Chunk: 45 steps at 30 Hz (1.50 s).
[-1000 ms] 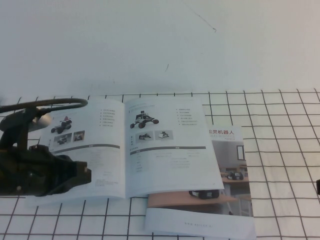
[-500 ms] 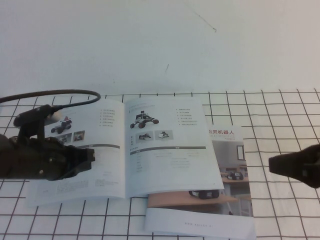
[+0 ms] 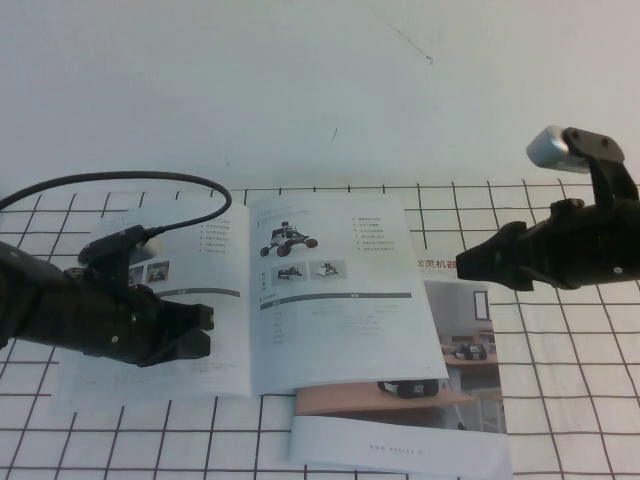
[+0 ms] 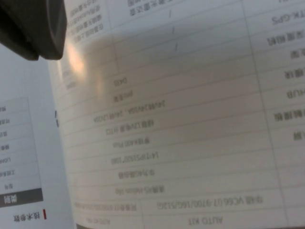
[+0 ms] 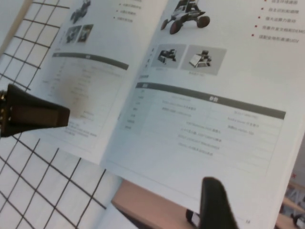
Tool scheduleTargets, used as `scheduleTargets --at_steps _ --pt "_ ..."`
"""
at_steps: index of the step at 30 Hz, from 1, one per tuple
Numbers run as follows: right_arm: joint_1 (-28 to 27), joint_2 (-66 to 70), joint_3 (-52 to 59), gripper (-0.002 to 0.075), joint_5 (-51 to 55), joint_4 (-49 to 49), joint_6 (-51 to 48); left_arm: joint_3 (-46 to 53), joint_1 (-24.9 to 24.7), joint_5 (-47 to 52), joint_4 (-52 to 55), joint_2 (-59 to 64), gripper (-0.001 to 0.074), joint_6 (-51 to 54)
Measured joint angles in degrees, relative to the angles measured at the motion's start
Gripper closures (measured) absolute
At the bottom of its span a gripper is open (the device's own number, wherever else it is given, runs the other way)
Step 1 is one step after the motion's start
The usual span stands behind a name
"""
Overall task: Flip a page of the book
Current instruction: Open the closed book
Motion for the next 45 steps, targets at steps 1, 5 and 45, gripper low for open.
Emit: scheduleTargets --at_steps 1,5,45 --pt "0.00 1.69 -1.11 0.0335 0.00 0.23 0.00 0.00 0.00 0.09 0.00 0.25 0.0738 0.00" --pt "0.00 7.34 -4.74 0.0335 -0.13 1.60 -0.55 0.00 0.00 -0.35 0.52 1.33 0.0738 0.00" --pt "5.22 25.96 -10.20 0.0331 -5.70 15.77 -15.08 -0.60 0.00 -0.80 3.64 5.37 0.0738 0.54"
